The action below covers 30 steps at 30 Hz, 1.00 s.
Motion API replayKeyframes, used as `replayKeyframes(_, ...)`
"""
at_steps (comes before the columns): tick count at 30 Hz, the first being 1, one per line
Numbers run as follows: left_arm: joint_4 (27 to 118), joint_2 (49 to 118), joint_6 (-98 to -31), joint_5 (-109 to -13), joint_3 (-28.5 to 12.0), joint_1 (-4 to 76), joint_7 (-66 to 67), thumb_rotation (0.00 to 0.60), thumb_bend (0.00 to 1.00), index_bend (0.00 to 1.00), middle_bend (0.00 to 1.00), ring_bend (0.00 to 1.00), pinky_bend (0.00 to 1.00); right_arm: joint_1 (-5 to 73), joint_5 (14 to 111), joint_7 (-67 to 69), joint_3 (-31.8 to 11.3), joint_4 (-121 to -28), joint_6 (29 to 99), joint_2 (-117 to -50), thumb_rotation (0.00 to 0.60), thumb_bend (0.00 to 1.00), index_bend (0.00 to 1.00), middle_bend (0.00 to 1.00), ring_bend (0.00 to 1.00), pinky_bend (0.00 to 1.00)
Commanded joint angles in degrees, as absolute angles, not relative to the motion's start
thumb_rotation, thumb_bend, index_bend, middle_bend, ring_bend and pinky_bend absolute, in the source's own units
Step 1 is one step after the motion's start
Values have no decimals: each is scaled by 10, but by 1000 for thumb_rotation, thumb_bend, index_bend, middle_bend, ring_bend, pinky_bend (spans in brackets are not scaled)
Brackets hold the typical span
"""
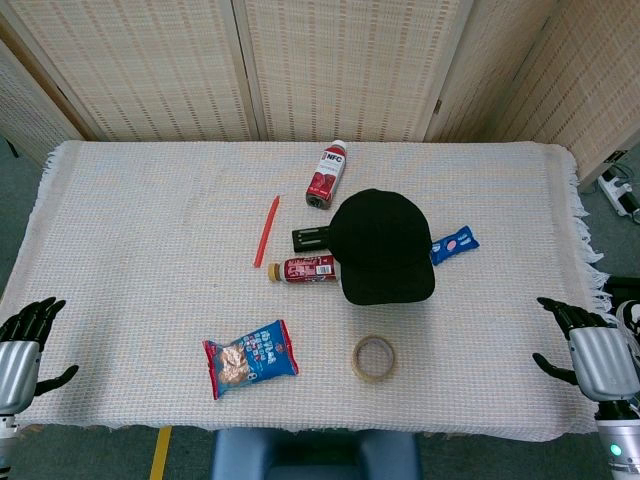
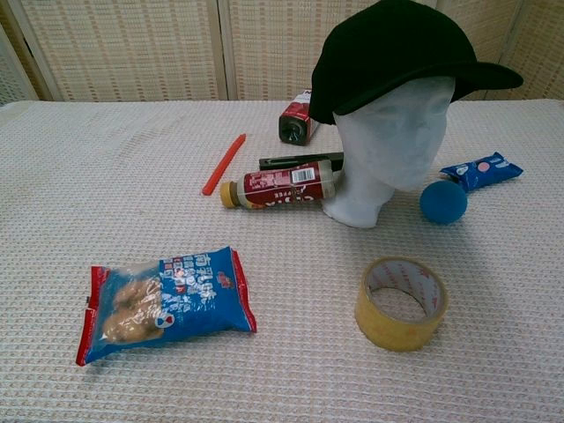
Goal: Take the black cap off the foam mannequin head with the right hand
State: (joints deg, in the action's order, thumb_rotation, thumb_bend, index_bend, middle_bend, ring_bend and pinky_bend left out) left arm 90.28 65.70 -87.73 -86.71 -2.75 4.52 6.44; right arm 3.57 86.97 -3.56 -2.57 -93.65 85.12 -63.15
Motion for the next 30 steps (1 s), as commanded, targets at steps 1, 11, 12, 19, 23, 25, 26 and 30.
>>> replayKeyframes(1,903,658,-875,-868,-28,47,69,600,77,159,154,140,216,35,867,-38,-27,-933,852,-634,600,102,219,306,299,368)
replayKeyframes(11,907,657,-873,-870,-28,50,74,600,78,161,154,141,216,32,871,-34,-28,-924,862,-640,600,102,241,320,305,369)
replayKeyframes(12,908,657,-873,-870,-28,50,75,600,78,161,154,141,216,32,873,-32,-28,-923,861,-642,600,102,242,320,305,370)
replayKeyframes(19,916,652,-872,-872,-25,49,75,600,78,163,154,141,216,36,883,-29,-26,-916,859,-647,600,102,243,323,337,407)
replayKeyframes(23,916,650,-869,-874,-23,50,71,600,78,163,154,141,216,40,886,-31,-26,-913,857,-652,600,101,251,342,422,532)
replayKeyframes(25,917,650,-867,-876,-22,52,72,600,78,163,154,141,216,43,892,-33,-27,-912,858,-655,600,101,264,358,497,622)
replayKeyframes(26,918,649,-867,-877,-22,52,72,600,78,163,154,141,216,45,896,-34,-28,-912,858,-656,600,101,266,362,527,652)
replayKeyframes(30,920,648,-866,-880,-23,55,70,600,79,164,154,141,217,60,919,-40,-41,-911,871,-666,600,95,274,371,726,838)
